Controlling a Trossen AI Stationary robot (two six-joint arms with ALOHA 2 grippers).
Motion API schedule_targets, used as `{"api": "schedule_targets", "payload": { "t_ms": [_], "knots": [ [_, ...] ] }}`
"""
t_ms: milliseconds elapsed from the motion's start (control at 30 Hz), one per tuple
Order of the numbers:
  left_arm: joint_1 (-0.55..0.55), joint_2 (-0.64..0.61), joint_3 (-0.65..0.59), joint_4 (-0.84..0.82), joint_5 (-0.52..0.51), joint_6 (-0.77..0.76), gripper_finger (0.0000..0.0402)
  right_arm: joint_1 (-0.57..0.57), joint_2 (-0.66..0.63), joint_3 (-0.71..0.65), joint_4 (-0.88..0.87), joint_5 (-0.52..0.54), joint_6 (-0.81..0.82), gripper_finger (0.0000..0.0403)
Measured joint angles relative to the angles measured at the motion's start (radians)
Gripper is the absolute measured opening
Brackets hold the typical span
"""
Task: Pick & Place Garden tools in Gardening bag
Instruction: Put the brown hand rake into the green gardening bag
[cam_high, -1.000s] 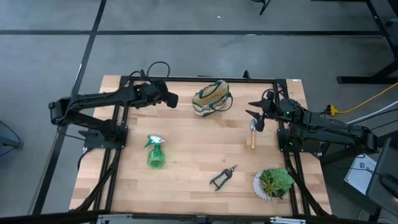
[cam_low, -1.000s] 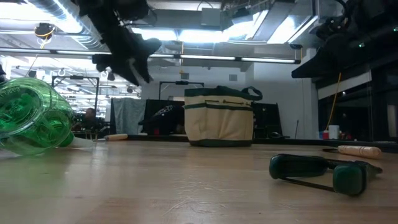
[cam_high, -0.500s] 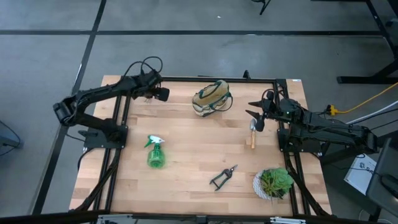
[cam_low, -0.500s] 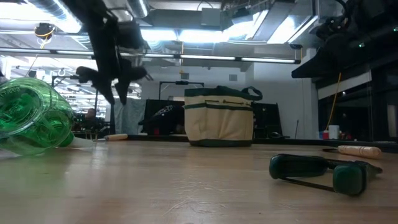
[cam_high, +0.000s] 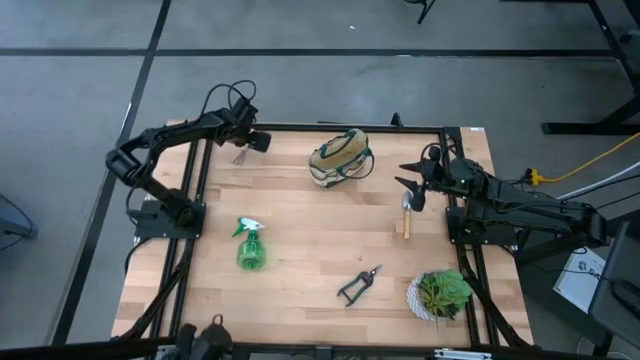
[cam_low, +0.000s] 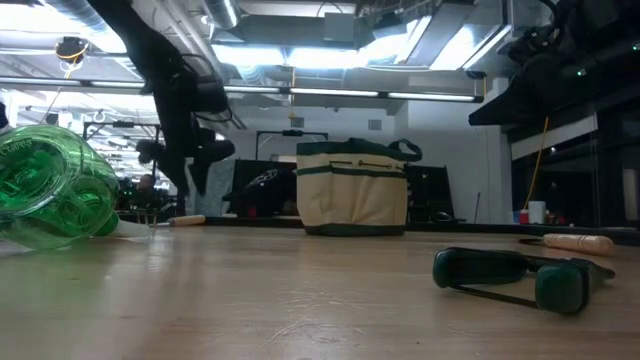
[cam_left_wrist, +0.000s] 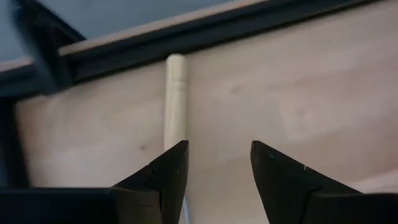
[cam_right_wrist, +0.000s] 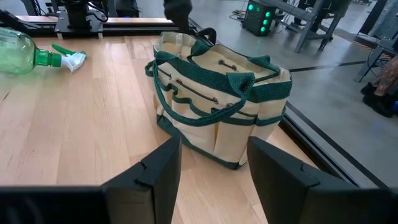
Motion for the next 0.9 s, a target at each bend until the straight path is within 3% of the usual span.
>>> {"api": "schedule_targets", "payload": {
  "t_ms": [267,633,900],
  "knots": [
    [0.062,0.091,0.0,0.085,0.001,0.018,0.0169,0.0,0.0,0.0,0.0,0.0,0.0,0.0186],
    [0.067,0.205,0.0,0.186,-0.004,0.093,0.0169,0.0,0.0,0.0,0.0,0.0,0.0,0.0185],
    [0.065,0.219,0.0,0.189,-0.057,0.093,0.0153,0.0,0.0,0.0,0.0,0.0,0.0,0.0185]
  ]
}}
